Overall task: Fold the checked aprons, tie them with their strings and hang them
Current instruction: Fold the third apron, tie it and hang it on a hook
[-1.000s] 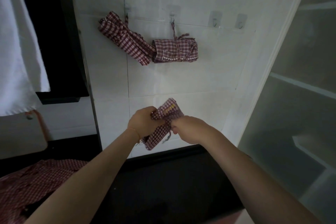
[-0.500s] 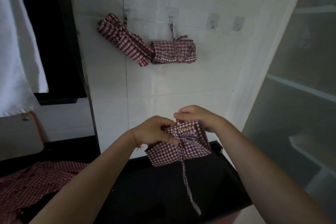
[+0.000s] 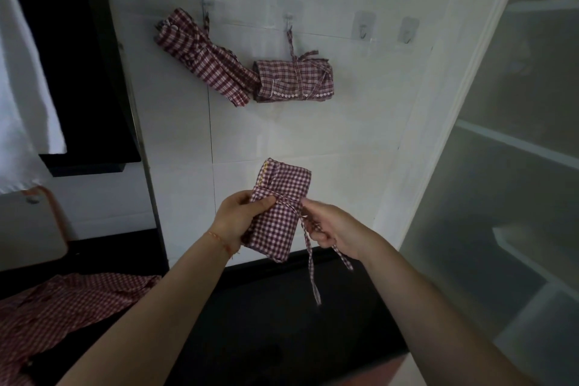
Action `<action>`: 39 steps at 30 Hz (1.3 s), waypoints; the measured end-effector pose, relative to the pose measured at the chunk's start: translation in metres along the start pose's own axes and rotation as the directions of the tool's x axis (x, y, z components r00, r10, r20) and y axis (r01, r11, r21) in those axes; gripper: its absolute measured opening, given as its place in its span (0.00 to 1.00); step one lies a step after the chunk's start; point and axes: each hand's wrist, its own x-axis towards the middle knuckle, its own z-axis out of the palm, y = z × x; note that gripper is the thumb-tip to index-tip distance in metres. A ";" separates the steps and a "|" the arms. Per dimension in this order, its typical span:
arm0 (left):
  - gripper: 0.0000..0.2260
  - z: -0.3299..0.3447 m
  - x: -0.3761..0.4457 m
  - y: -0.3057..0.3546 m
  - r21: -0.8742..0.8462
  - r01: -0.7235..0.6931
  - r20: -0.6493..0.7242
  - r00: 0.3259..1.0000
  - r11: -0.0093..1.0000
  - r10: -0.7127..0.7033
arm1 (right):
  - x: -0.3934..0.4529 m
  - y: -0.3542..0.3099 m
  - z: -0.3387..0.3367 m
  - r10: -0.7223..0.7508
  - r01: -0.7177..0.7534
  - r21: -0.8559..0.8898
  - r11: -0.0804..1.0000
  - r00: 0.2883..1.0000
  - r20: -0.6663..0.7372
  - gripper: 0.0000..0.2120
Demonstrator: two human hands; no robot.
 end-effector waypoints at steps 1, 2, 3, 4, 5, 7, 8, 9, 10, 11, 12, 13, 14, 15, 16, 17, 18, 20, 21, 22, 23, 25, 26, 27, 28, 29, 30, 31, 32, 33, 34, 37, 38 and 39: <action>0.15 0.001 0.000 -0.003 0.001 0.009 0.000 1.000 1.000 -0.009 | 0.000 -0.001 0.002 0.001 -0.004 -0.168 0.986 1.000 -0.020 0.17; 0.15 0.001 0.000 -0.006 -0.003 0.016 0.005 1.000 1.000 -0.016 | -0.001 -0.002 0.004 -0.007 -0.005 -0.311 0.951 0.999 -0.036 0.18; 0.14 0.001 0.000 -0.009 -0.021 0.032 0.012 0.999 0.999 -0.032 | 0.000 0.000 0.004 -0.016 0.001 -0.385 0.923 0.999 -0.035 0.18; 0.15 -0.001 0.001 -0.011 -0.049 0.054 0.026 0.998 0.997 -0.053 | 0.001 0.002 0.004 -0.015 0.002 -0.385 0.923 0.999 -0.032 0.19; 0.15 -0.003 0.001 -0.014 -0.080 0.082 0.041 0.996 0.993 -0.079 | 0.003 0.004 0.003 -0.013 0.005 -0.340 0.940 1.000 -0.023 0.19; 0.17 -0.008 0.005 -0.020 -0.124 0.139 0.069 0.989 0.982 -0.132 | 0.005 0.007 0.003 -0.029 0.023 -0.278 0.960 0.999 -0.017 0.19; 0.16 -0.009 0.008 -0.023 -0.137 0.163 0.076 0.985 0.977 -0.154 | 0.006 0.007 0.003 -0.051 0.040 -0.298 0.954 0.998 -0.028 0.19; 0.16 -0.010 0.010 -0.026 -0.146 0.184 0.081 0.982 0.972 -0.173 | 0.008 0.008 0.003 -0.083 0.064 -0.338 0.939 0.996 -0.041 0.19; 0.16 -0.010 0.013 -0.029 -0.152 0.198 0.087 0.979 0.968 -0.187 | 0.009 0.008 0.004 -0.115 0.088 -0.360 0.929 0.992 -0.054 0.19; 0.16 -0.010 0.015 -0.031 -0.152 0.204 0.096 0.977 0.967 -0.191 | 0.012 0.009 0.004 -0.134 0.104 -0.359 0.927 0.989 -0.059 0.19; 0.18 -0.011 0.019 -0.034 -0.145 0.207 0.098 0.976 0.967 -0.194 | 0.015 0.011 0.005 -0.135 0.110 -0.324 0.940 0.989 -0.056 0.18; 0.19 -0.011 0.022 -0.035 -0.128 0.206 0.093 0.976 0.970 -0.196 | 0.017 0.012 0.005 -0.134 0.115 -0.282 0.953 0.990 -0.051 0.18; 0.21 -0.012 0.026 -0.037 -0.107 0.211 0.080 0.976 0.972 -0.203 | 0.021 0.014 0.005 -0.123 0.107 -0.239 0.965 0.991 -0.053 0.18; 0.22 -0.013 0.028 -0.039 -0.083 0.218 0.065 0.975 0.973 -0.213 | 0.024 0.015 0.005 -0.105 0.091 -0.206 0.974 0.993 -0.058 0.18; 0.24 -0.013 0.032 -0.042 -0.038 0.213 0.041 0.977 0.976 -0.211 | 0.027 0.017 0.006 -0.083 0.070 -0.181 0.981 0.994 -0.066 0.18; 0.25 -0.012 0.034 -0.046 0.042 0.184 0.000 0.983 0.982 -0.184 | 0.029 0.019 0.006 -0.061 0.046 -0.182 0.982 0.995 -0.080 0.18; 0.26 -0.010 0.034 -0.051 0.158 0.128 -0.054 0.991 0.979 -0.121 | 0.031 0.021 0.007 -0.038 0.017 -0.200 0.980 0.994 -0.103 0.17; 0.21 -0.006 0.037 -0.059 0.401 -0.027 -0.088 0.994 0.916 0.068 | 0.040 0.026 0.007 0.000 -0.037 -0.291 0.956 0.992 -0.127 0.17; 0.16 -0.004 0.039 -0.069 0.475 -0.107 -0.036 0.989 0.873 0.141 | 0.046 0.035 0.008 0.026 -0.067 -0.328 0.942 0.991 -0.129 0.17; 0.14 0.000 0.037 -0.070 0.509 -0.211 0.046 0.975 0.834 0.218 | 0.046 0.035 0.009 0.025 -0.072 -0.367 0.927 0.991 -0.131 0.16; 0.15 0.002 0.036 -0.078 0.526 -0.302 0.127 0.952 0.795 0.278 | 0.048 0.041 0.010 0.025 -0.073 -0.407 0.911 0.992 -0.120 0.16; 0.19 0.004 0.041 -0.096 0.549 -0.389 0.211 0.921 0.739 0.328 | 0.057 0.053 0.010 0.039 -0.086 -0.471 0.878 0.993 -0.110 0.16; 0.19 0.004 0.043 -0.103 0.569 -0.393 0.228 0.919 0.722 0.321 | 0.059 0.057 0.009 0.043 -0.089 -0.498 0.863 0.994 -0.102 0.16; 0.17 0.005 0.045 -0.114 0.586 -0.374 0.231 0.927 0.719 0.294 | 0.065 0.067 0.007 0.064 -0.098 -0.516 0.851 0.994 -0.083 0.16; 0.14 0.006 0.048 -0.122 0.607 -0.339 0.222 0.941 0.719 0.257 | 0.070 0.074 0.006 0.088 -0.112 -0.532 0.839 0.994 -0.070 0.16; 0.12 0.007 0.052 -0.131 0.626 -0.301 0.206 0.954 0.719 0.220 | 0.078 0.085 0.004 0.114 -0.125 -0.549 0.826 0.992 -0.054 0.16; 0.11 0.008 0.053 -0.137 0.643 -0.274 0.189 0.962 0.715 0.199 | 0.085 0.095 0.003 0.124 -0.126 -0.569 0.813 0.991 -0.042 0.16; 0.10 0.009 0.056 -0.144 0.657 -0.256 0.169 0.967 0.709 0.192 | 0.092 0.104 0.003 0.130 -0.123 -0.582 0.804 0.991 -0.029 0.15; 0.09 0.010 0.059 -0.154 0.669 -0.231 0.145 0.973 0.706 0.181 | 0.100 0.117 0.002 0.137 -0.118 -0.593 0.797 0.990 -0.013 0.15; 0.09 0.012 0.061 -0.163 0.682 -0.206 0.122 0.978 0.702 0.169 | 0.105 0.127 0.001 0.142 -0.116 -0.604 0.789 0.990 -0.005 0.15; 0.08 0.015 0.064 -0.176 0.695 -0.162 0.090 0.986 0.701 0.138 | 0.112 0.143 0.001 0.152 -0.117 -0.610 0.784 0.988 0.006 0.14; 0.06 0.019 0.064 -0.214 0.717 -0.002 -0.008 1.000 0.697 0.011 | 0.117 0.183 0.003 0.217 -0.169 -0.564 0.808 0.976 0.019 0.12; 0.05 0.020 0.062 -0.223 0.713 0.042 -0.036 0.999 0.700 -0.023 | 0.117 0.195 0.005 0.240 -0.193 -0.527 0.828 0.971 0.022 0.11; 0.04 0.020 0.058 -0.235 0.705 0.081 -0.054 0.997 0.705 -0.060 | 0.114 0.205 0.007 0.273 -0.223 -0.500 0.837 0.962 0.027 0.11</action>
